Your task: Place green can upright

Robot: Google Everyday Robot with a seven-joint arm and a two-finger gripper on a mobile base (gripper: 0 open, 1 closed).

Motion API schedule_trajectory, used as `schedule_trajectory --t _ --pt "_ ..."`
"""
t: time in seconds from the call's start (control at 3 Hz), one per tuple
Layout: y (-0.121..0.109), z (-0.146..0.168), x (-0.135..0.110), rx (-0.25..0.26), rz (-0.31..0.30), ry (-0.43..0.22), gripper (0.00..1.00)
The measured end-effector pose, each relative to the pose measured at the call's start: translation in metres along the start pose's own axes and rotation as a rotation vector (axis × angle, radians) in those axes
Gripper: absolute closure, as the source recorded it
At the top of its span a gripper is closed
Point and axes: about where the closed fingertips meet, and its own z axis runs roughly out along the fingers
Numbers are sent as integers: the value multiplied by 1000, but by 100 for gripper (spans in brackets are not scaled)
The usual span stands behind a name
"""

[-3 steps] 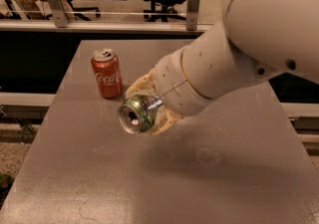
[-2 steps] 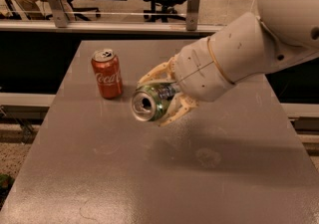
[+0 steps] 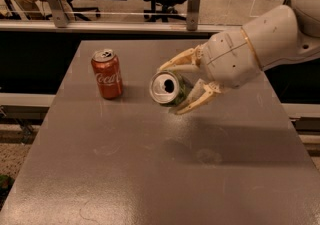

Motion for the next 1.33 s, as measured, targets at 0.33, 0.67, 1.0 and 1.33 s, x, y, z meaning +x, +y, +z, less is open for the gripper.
schedule_trajectory --t 0.33,0.67,1.0,1.33 --pt "3 -7 -7 -24 54 -130 100" --pt "8 -8 -16 -57 70 -223 100" --pt "16 -4 -22 -81 95 -280 100" --pt "26 4 -30 -110 112 -337 100"
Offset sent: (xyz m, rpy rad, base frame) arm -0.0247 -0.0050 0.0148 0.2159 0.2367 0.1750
